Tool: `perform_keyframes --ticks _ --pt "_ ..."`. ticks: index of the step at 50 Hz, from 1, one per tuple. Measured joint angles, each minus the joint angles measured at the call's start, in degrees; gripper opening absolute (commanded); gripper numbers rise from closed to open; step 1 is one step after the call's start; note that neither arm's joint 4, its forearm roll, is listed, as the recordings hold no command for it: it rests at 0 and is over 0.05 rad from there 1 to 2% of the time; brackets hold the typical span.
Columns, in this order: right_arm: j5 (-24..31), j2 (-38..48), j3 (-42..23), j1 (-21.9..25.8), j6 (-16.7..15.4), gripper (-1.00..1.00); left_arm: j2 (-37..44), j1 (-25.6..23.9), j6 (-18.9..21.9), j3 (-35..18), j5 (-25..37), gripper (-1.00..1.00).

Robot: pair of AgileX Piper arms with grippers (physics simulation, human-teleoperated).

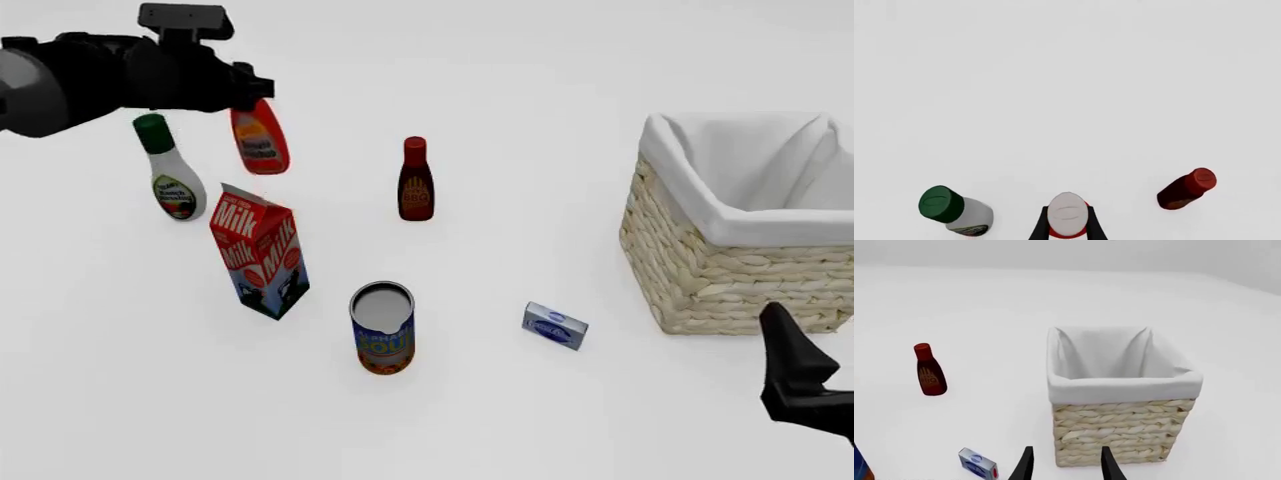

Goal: Pick the ketchup and place it in the basket.

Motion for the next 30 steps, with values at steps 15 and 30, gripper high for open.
perform_keyframes --ticks 15,30 --pt "-4.78 7.09 -2.60 1.21 -2.72 1.00 -9.28 -0.82 -0.88 4.14 3.67 -1.00" --pt "-3.40 11.63 -9.73 7.47 -2.34 1.00 -17.85 -2.63 -2.18 6.98 8.38 -1.00"
